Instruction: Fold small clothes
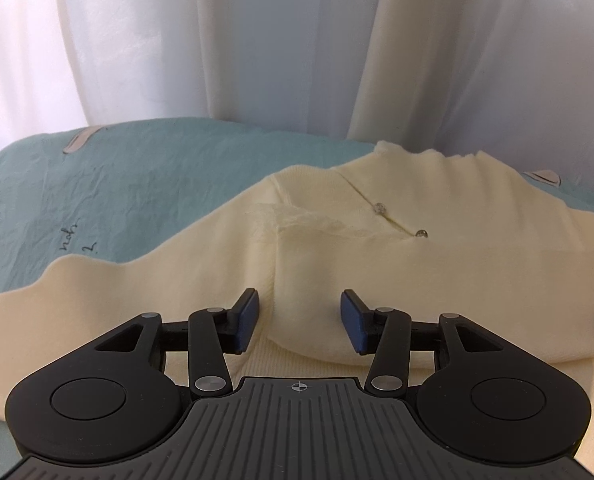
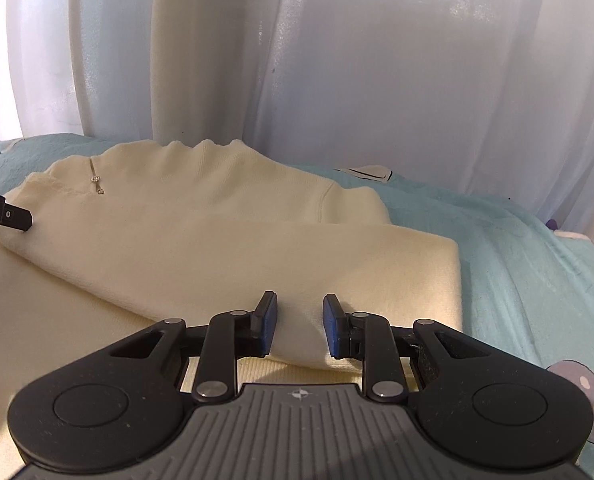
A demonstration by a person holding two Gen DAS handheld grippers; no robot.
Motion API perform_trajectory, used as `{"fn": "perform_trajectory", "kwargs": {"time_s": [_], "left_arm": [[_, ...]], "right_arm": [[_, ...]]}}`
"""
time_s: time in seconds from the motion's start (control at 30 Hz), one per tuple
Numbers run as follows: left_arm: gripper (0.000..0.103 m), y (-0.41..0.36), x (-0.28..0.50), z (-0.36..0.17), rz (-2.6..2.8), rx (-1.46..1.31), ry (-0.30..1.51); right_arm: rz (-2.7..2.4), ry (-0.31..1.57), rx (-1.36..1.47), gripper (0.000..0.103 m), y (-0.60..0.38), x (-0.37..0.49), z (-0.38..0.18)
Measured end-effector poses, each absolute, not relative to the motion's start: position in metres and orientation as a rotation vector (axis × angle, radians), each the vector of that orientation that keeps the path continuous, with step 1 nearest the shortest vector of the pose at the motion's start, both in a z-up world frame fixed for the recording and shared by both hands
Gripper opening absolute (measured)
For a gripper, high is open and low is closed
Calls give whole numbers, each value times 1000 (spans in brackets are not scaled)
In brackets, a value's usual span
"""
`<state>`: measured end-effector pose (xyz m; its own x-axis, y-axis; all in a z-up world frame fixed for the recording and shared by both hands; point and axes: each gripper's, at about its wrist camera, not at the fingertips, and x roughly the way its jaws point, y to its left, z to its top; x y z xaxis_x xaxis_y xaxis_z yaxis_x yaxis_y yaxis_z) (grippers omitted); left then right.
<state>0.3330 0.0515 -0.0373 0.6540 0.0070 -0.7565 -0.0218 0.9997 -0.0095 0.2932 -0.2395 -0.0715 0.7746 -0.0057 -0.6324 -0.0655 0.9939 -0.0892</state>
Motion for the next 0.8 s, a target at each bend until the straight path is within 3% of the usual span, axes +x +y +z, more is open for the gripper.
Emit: {"fn": "perform_trajectory", "kwargs": {"time_s": [0.13, 0.37, 0.6, 0.67, 0.73, 0.8], "left_arm": [[56, 50, 335, -39, 35, -1, 853], [84, 61, 336, -44, 81, -63, 869], [84, 117, 281, -10, 164, -342, 830], [85, 156, 242, -2, 244, -462, 785], [87, 196, 207, 2, 360, -560, 719], [87, 241, 182, 2, 497, -638, 676]], "right_arm": [[28, 663, -106, 23, -240, 292, -73], [3, 630, -156, 26, -232, 290, -76], [37, 660, 13, 27, -243, 266, -54], [53, 629, 87, 36, -251, 243, -48], [86, 620, 166, 52, -260, 219, -45], [110, 643, 241, 53, -268, 203, -47]]}}
